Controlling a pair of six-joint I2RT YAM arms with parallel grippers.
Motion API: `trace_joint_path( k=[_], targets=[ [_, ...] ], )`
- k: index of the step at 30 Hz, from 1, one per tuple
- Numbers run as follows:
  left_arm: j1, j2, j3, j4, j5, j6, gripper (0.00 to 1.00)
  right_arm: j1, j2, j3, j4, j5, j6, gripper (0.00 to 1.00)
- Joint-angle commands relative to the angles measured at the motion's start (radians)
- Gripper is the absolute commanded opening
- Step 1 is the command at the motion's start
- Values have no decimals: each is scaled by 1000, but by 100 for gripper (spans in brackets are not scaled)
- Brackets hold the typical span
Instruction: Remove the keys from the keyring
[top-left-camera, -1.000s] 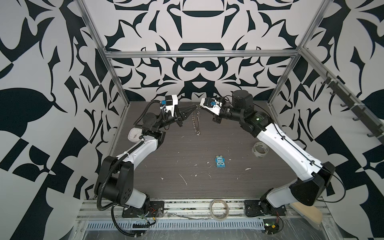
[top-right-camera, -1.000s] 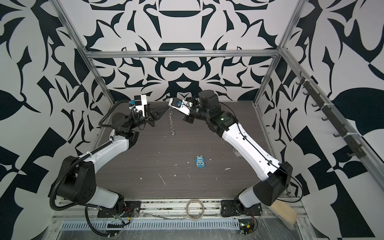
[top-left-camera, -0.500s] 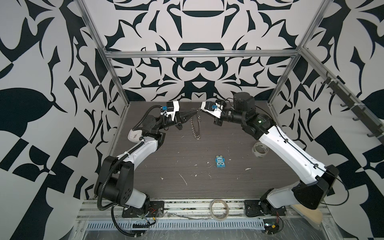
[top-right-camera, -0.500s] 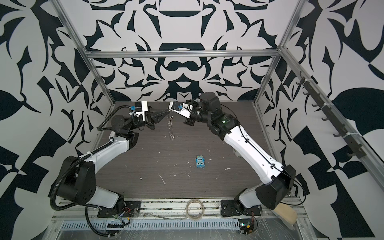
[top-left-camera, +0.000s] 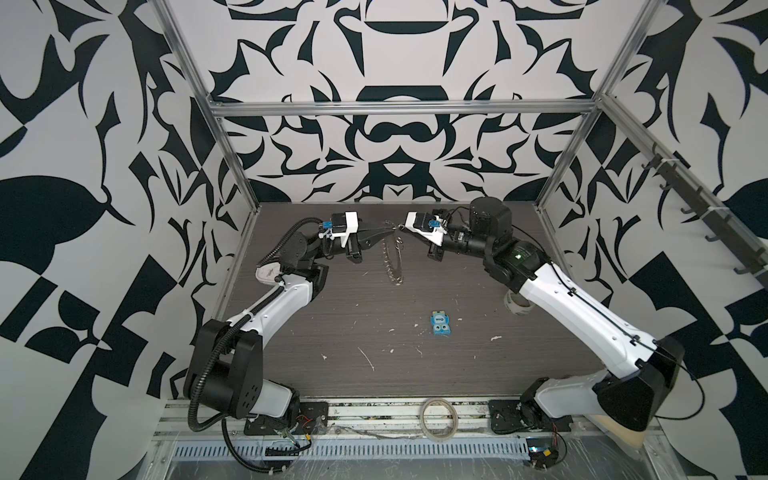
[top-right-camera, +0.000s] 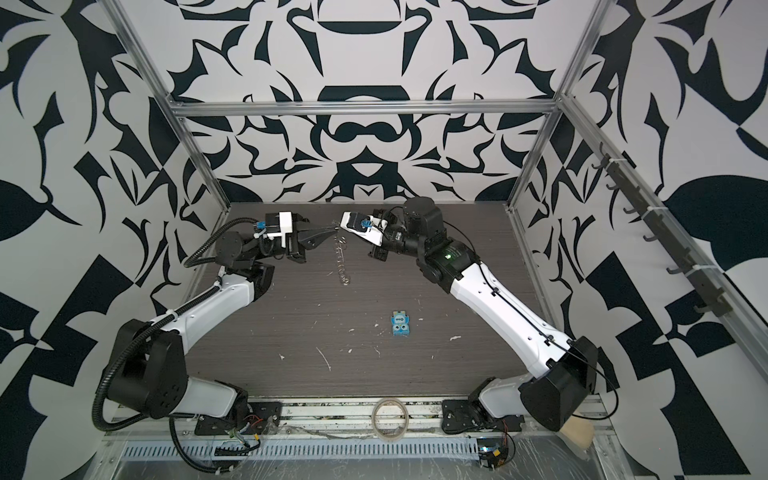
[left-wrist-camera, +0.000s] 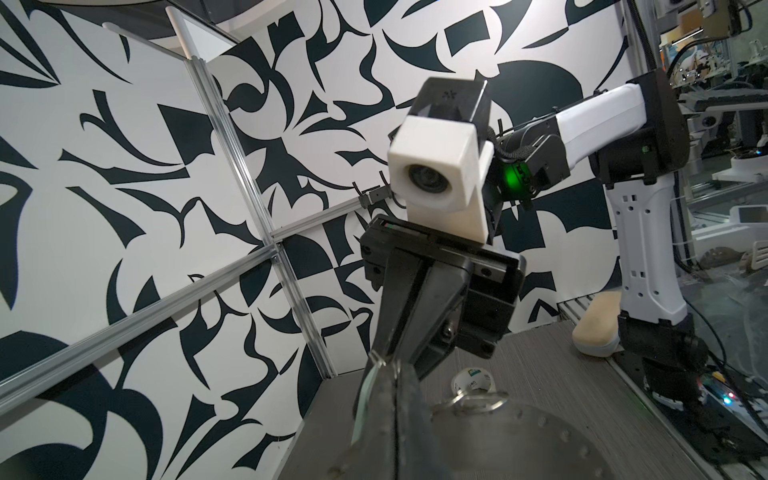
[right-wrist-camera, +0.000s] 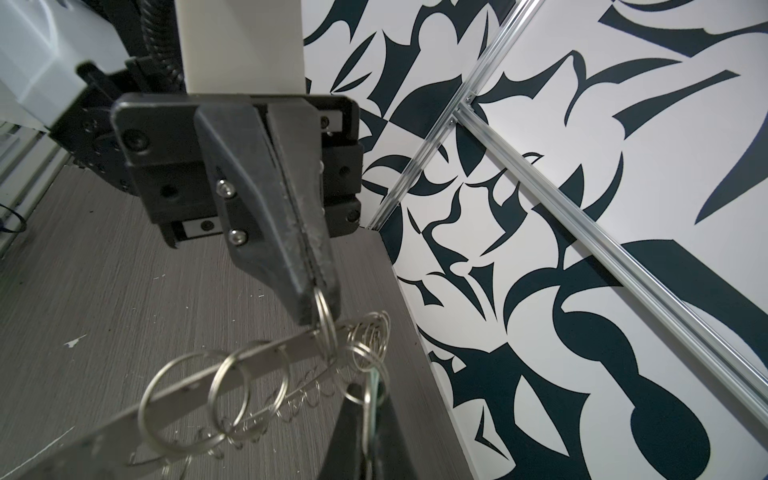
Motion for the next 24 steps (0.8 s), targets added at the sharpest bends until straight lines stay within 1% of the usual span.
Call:
trace_joint_path(
  k=[1,3,6,11,15,19,22,24],
  targets=[
    [0,-38,21,124,-1,-62,0,-13,-7,-14,71,41,63,0],
    [-9,-31,26,145,-11,-92,0,-1,2,-19,84,39,75,0],
    [-24,-25,30,145,-16,-98,0,11,6,-30,110,40,99,0],
    [-48,-16,74,147,-67,-141,0,32,21,-19,133,29,131,0],
    [-66,1,107,147,-110,-170,0,53,36,-24,207,2,204,0],
    [-78,20,120,147,-136,-194,0,81,57,-24,253,9,225,0],
    [-91,22,111,147,-158,-194,0,89,68,-28,327,-22,272,0],
    [-99,28,112,147,-169,-194,0,109,80,-24,351,-24,264,0]
  ],
)
